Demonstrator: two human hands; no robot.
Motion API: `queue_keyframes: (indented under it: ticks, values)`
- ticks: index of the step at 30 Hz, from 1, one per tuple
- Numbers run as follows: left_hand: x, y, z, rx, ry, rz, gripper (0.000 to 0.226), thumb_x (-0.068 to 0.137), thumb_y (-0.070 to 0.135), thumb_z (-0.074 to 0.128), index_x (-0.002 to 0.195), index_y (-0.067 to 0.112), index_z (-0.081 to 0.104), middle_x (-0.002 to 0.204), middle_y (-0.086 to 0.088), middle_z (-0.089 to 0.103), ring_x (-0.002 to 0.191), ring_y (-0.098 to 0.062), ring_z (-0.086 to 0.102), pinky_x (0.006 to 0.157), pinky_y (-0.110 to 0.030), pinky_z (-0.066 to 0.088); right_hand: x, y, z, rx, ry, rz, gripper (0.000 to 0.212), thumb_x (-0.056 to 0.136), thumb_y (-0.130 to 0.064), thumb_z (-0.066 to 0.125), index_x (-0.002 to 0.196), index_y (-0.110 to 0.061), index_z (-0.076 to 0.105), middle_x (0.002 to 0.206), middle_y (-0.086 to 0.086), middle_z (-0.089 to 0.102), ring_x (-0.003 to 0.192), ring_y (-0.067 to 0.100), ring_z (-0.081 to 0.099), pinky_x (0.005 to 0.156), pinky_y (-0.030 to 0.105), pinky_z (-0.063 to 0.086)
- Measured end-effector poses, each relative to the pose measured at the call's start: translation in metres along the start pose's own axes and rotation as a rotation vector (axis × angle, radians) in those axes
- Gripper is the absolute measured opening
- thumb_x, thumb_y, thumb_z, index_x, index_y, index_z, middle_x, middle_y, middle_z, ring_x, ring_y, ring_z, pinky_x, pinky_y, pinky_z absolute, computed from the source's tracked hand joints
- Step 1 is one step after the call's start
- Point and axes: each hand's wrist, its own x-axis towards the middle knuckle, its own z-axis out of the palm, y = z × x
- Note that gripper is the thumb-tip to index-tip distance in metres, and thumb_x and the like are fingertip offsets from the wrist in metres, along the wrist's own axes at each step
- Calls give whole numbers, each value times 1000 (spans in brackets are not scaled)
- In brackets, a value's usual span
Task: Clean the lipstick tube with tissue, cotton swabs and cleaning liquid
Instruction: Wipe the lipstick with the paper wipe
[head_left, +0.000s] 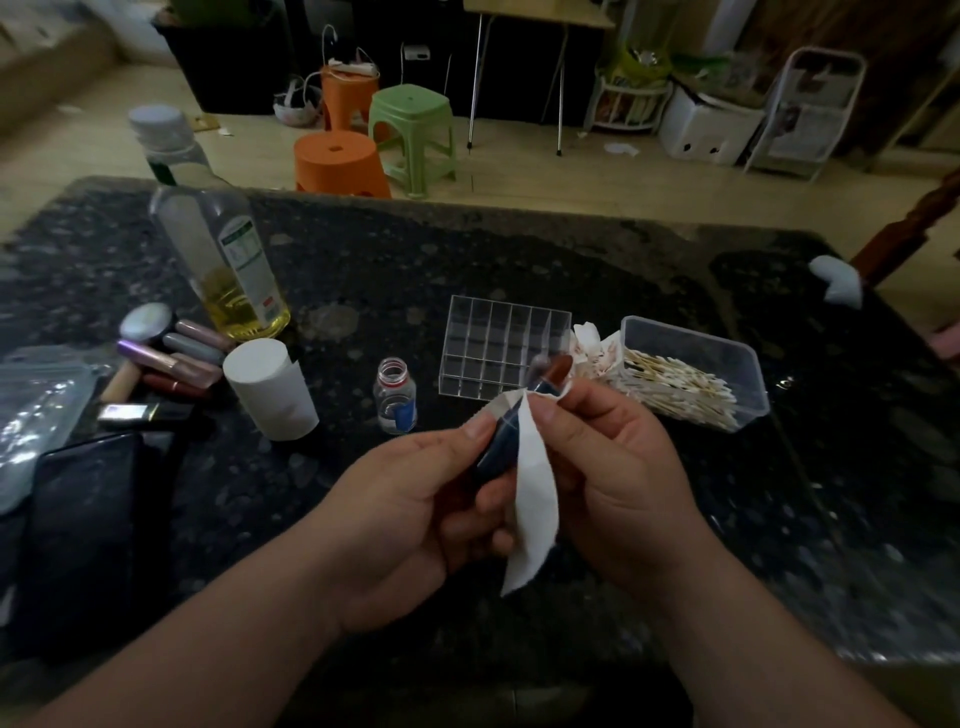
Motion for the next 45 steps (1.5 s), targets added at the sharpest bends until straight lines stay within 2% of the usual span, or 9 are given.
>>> queue_keyframes:
  ticks: [4,10,15,21,28,33,39,42,45]
  values:
    - [0,0,-3,-33,-31,-31,33,101,30,47,106,4,66,67,-8,50,51,-15,38,60,-33,45,-1,-2,-1,-2,-12,18,31,82,-19,70,96,6,59,69,31,66,51,35,69,49,43,58]
    - [-1,-5,-13,507,275,262,26,72,33,72,97,24,76,100,-5,77,94,-27,72,83,-40,57,6,5,-6,-109,48,-80,10,77,-15,70,84,-10,75,91,21,75,80,30,72,74,40,61]
    - [-2,-5,-10,560,270,263,22,80,35,65,96,28,78,96,-3,78,83,-24,71,78,-37,57,4,3,-5,-146,49,-88,15,78,-19,76,84,-6,74,86,19,75,76,28,72,69,36,61]
    - [-4,0,-7,363,166,155,27,85,27,61,97,9,77,80,-8,72,56,-10,56,53,-20,48,4,3,-6,-115,56,-56,23,78,-16,70,90,4,68,87,22,72,78,33,68,73,42,58]
    - [-5,3,-7,768,343,271,17,73,29,76,88,22,72,84,0,76,75,-13,71,64,-23,57,3,5,-5,-285,60,-71,16,75,-30,77,83,-16,76,85,12,77,80,24,73,73,39,60]
    - [-8,-4,-3,986,492,464,19,75,29,80,85,32,64,81,15,71,69,-6,67,59,-16,54,3,6,-1,-352,72,-125,24,72,-29,70,85,-10,72,80,10,76,72,18,73,66,28,59]
    - [-13,-7,2,1103,544,635,21,75,29,80,87,32,62,78,13,66,70,-5,64,58,-11,49,3,2,2,-349,67,-146,34,73,-30,69,96,-4,72,89,13,77,82,25,75,73,34,62]
    - [-14,-5,3,1118,543,625,20,76,32,79,87,33,62,76,13,66,70,-5,64,58,-11,49,3,2,3,-330,72,-155,32,75,-30,72,95,-4,73,89,15,77,82,26,74,73,36,62]
    - [-15,6,-2,1048,396,397,16,80,34,75,94,35,67,86,22,71,74,1,67,63,-13,53,1,-1,4,-295,42,-102,21,75,-27,72,87,-10,75,84,16,76,76,24,73,69,33,61]
